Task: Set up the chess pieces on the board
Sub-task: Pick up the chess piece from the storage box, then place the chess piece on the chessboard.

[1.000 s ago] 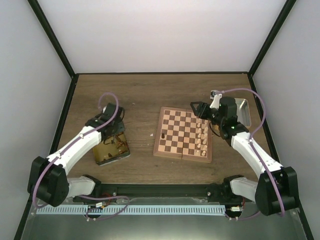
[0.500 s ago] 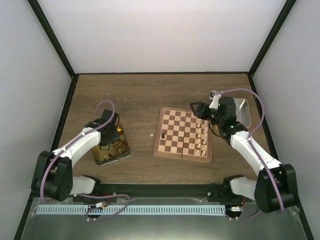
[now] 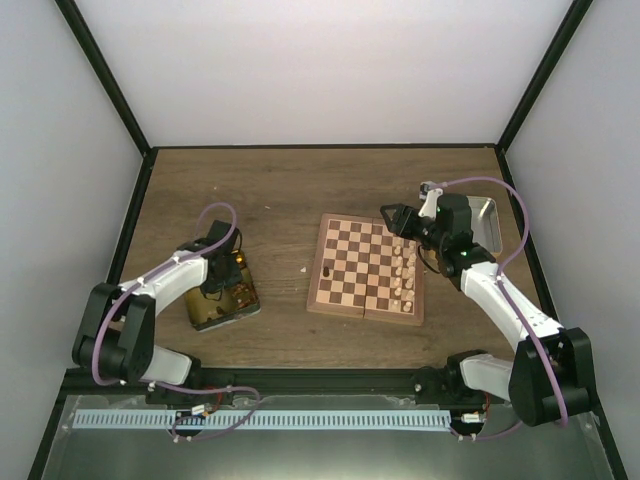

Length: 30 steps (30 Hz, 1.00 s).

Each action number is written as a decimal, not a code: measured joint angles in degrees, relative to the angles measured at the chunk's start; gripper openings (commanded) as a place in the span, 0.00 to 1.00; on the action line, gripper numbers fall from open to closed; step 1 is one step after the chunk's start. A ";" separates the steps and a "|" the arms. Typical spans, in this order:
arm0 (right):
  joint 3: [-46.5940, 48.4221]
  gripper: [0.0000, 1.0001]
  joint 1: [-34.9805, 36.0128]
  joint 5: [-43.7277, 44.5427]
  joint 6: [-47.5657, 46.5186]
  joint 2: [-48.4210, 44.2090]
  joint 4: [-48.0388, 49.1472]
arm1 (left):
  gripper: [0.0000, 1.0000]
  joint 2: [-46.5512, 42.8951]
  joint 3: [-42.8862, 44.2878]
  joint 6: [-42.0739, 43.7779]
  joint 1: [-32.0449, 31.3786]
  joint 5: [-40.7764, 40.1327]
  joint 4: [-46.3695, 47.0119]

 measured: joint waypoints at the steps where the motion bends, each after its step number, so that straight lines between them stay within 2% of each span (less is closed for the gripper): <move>1: 0.00 0.60 0.00 0.04 0.00 0.00 0.00 | 0.11 0.20 0.00 0.02 0.02 0.02 0.17; 3: 0.00 0.60 0.00 0.26 0.00 0.00 -0.02 | 0.05 0.48 0.00 0.57 0.07 -0.07 0.37; 8: 0.02 0.60 0.00 0.61 -0.02 -0.02 -0.13 | 0.05 -0.61 0.66 1.44 0.09 -0.85 -0.39; 12: 0.00 0.60 0.00 0.96 -0.02 -0.28 -0.20 | 0.05 -5.70 3.89 2.73 0.07 -1.05 -3.76; 16: 0.00 0.60 0.00 1.40 -0.04 -0.61 -0.22 | 0.05 -11.80 8.02 5.07 -1.64 2.19 -5.25; 20: 0.02 0.60 0.00 1.75 -0.04 -0.79 -0.22 | 0.05 -14.47 12.83 6.56 -8.94 5.25 -5.29; 23: 0.00 0.61 0.00 1.95 -0.07 -1.01 -0.42 | 0.05 -12.04 17.09 7.41 -16.13 5.97 -4.96; 27: 0.00 0.61 0.00 3.15 -0.48 -2.03 -1.40 | 0.07 -3.82 23.63 8.46 -26.03 5.31 -4.92; 30: 0.00 0.63 0.00 7.23 -1.09 -3.96 -3.08 | 0.07 4.33 29.86 9.66 -32.22 4.35 -5.53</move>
